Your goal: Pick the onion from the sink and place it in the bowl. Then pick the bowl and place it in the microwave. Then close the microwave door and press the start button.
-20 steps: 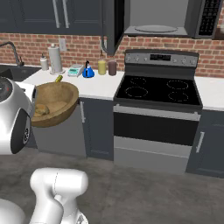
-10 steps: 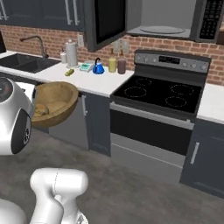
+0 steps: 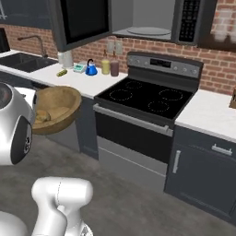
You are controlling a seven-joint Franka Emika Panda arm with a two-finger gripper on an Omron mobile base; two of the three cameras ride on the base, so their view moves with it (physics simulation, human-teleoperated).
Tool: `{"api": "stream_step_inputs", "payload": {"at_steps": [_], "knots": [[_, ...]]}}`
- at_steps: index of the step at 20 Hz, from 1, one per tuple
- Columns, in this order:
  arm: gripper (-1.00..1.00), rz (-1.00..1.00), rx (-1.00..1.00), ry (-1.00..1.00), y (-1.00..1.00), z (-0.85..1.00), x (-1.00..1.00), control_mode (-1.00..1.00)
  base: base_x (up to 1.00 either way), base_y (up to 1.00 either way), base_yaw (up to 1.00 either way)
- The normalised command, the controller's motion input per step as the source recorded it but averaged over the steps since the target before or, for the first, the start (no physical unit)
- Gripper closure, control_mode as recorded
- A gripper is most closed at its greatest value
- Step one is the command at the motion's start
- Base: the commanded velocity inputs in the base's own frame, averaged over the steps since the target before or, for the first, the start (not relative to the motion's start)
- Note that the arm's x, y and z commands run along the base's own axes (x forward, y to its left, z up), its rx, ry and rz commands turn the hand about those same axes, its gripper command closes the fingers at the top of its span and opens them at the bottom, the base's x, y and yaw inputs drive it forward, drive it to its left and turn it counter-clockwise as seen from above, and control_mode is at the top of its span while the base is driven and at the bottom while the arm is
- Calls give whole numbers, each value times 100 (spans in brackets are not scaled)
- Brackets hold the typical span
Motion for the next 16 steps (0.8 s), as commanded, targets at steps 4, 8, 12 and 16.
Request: {"api": "stream_step_inputs", "payload": {"at_steps": [4,8,12,16], "knots": [[100,0,0,0,0,0,0,100,56,-91,17],[100,0,0,0,0,0,0,100,90,-46,26],[100,0,0,0,0,0,0,100,96,-18,25],[100,0,0,0,0,0,0,100,82,-36,26]]}}
